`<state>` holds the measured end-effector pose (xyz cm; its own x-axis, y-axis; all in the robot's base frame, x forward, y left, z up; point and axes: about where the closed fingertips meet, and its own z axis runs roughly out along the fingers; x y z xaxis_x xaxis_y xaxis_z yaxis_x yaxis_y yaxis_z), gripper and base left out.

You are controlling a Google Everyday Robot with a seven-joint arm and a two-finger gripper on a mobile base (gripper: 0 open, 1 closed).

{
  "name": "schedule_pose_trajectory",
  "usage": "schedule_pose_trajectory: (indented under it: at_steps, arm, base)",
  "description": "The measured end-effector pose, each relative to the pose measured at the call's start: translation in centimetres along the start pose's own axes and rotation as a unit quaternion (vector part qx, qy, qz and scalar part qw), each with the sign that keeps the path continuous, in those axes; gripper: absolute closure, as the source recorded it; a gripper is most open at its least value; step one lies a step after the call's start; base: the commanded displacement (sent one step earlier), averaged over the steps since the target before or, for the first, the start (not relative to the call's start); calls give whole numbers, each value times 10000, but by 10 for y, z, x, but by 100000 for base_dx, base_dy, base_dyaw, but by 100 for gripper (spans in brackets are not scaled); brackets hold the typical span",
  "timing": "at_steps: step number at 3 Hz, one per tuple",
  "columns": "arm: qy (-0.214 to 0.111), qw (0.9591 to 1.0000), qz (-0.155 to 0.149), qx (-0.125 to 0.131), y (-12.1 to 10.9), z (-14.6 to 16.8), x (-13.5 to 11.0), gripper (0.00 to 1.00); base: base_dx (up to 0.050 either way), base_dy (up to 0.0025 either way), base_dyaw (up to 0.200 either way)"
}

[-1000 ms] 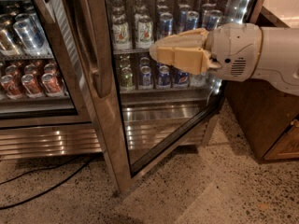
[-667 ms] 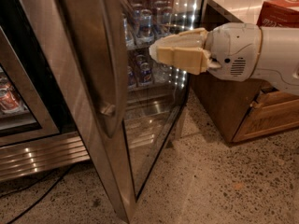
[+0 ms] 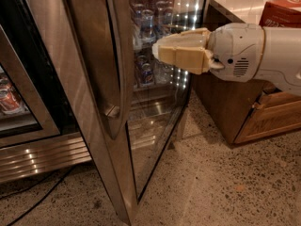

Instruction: Open right fridge door

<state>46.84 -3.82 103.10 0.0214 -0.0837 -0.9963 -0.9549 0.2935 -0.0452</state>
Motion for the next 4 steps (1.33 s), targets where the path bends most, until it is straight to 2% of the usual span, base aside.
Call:
schedule_pose_trajectory:
  at_steps: [1, 2, 3, 4]
  arm:
    - [-33, 9987, 511, 70, 2, 8, 43, 100]
    - [-154, 9945, 1024, 152, 4, 14, 86, 100]
    - [-415, 9882, 1458, 207, 15, 20, 120, 100]
    - [-517, 9854, 1617, 141, 35, 25, 132, 100]
  base:
    - [0, 0, 0]
    - [0, 0, 0]
    - [0, 0, 0]
    - [0, 0, 0]
